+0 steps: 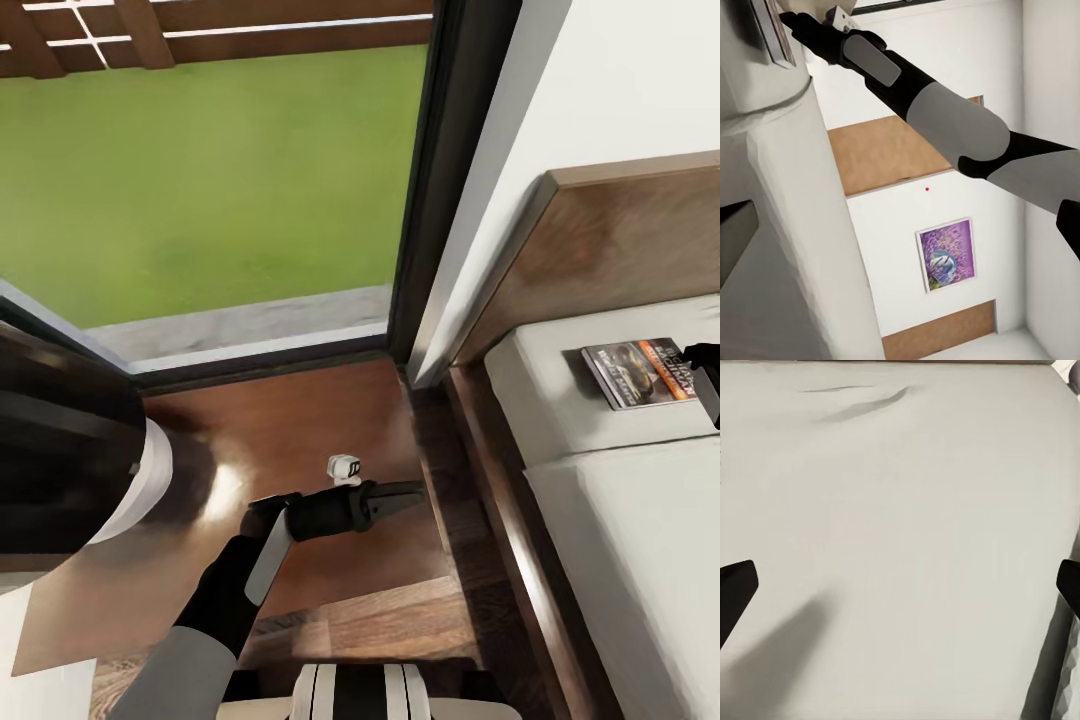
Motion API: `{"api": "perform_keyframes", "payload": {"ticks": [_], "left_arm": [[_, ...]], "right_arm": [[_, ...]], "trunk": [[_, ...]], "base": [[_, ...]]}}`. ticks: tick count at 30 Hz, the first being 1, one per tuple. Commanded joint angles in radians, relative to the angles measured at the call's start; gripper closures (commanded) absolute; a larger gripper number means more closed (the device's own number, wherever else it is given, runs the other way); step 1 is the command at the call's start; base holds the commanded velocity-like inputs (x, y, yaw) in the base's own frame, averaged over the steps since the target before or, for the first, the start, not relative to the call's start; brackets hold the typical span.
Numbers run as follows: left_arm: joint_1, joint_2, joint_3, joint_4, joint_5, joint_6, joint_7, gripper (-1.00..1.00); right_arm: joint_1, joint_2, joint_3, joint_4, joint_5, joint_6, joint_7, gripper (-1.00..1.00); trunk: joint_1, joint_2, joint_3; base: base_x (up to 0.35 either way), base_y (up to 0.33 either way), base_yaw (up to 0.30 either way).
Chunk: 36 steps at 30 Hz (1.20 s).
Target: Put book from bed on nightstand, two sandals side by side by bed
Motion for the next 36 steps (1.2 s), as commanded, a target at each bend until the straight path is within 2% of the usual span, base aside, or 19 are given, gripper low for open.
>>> {"api": "perform_keyframes", "payload": {"ticks": [1, 11, 36], "left_arm": [[0.0, 0.0, -0.001, 0.0, 0.005, 0.01, -0.001, -1.0], [-0.001, 0.0, -0.001, 0.0, 0.005, 0.009, -0.001, -1.0], [-0.001, 0.0, 0.0, 0.005, 0.005, 0.011, 0.0, -1.0]], "right_arm": [[0.0, 0.001, -0.006, 0.01, 0.004, 0.005, 0.002, -1.0], [0.0, 0.001, -0.006, 0.01, 0.004, 0.005, 0.001, -1.0], [0.0, 0.001, -0.006, 0.01, 0.004, 0.005, 0.001, -1.0]], "trunk": [[0.0, 0.0, -0.001], [0.0, 0.0, -0.001], [0.0, 0.0, -0.001]], "base": [[-0.019, 0.0, 0.0], [-0.191, 0.0, 0.0], [-0.006, 0.0, 0.0]]}}
